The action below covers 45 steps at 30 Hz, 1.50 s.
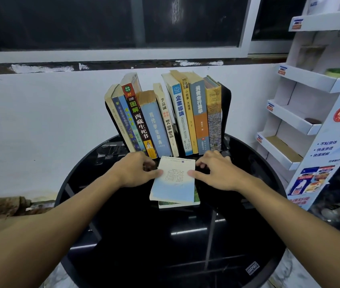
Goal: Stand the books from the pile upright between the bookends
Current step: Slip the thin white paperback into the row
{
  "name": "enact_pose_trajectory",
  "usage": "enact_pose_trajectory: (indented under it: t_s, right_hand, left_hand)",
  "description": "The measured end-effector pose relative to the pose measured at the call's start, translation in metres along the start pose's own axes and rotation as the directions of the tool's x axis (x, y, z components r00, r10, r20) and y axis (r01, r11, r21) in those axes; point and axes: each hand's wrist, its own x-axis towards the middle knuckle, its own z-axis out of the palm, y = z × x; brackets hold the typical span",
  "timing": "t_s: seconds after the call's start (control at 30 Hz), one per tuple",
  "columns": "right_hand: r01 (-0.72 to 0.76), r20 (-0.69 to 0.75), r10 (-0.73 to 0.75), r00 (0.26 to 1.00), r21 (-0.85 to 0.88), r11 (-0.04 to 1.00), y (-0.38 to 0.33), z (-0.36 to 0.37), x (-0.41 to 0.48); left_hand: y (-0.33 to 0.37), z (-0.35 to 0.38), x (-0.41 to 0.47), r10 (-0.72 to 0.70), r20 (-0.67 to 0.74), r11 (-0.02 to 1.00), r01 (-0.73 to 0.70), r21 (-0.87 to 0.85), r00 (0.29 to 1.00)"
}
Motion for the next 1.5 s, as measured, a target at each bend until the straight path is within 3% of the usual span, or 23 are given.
enact_pose_trajectory:
  t_s: [0.27, 0.6, 0.77, 1.03, 1.27, 1.37, 1.5]
  right_hand:
    - [-0.016, -0.013, 0.018, 1.000, 0.151, 0.988, -0.001, 0.002, 0.009]
    - [0.018, -0.163, 0.033, 0.986, 0.304, 0.953, -0.023, -0.019, 0.002]
    - [0.069, -0.232, 0.052, 0.971, 0.484, 0.873, -0.042, -0.032, -0.003]
    - [0.159, -0.385, -0.010, 0.923, 0.357, 0.920, -0.072, -0.051, -0.015]
    - [0.213, -0.444, -0.079, 0.893, 0.260, 0.942, -0.088, -0.061, -0.025]
    - [0.227, -0.461, -0.108, 0.881, 0.212, 0.950, -0.091, -0.065, -0.027]
    - [0.240, -0.480, -0.130, 0.868, 0.176, 0.955, -0.093, -0.070, -0.032]
  left_hand:
    - [-0.003, 0.010, 0.016, 0.027, -0.014, 1.000, -0.027, 0.010, 1.000]
    - [0.003, 0.005, 0.011, 0.063, -0.136, 0.987, -0.082, -0.141, 0.989]
    - [0.009, -0.007, 0.007, 0.033, -0.202, 0.971, -0.079, -0.225, 0.979]
    - [0.026, -0.020, 0.004, -0.006, -0.250, 0.939, -0.080, -0.336, 0.968]
    - [0.039, -0.032, 0.005, 0.034, -0.249, 0.947, -0.111, -0.303, 0.968]
    - [0.047, -0.040, 0.005, 0.066, -0.335, 0.971, -0.137, -0.195, 0.940]
    - [0.050, -0.052, 0.011, 0.116, -0.511, 0.981, -0.179, -0.076, 0.852]
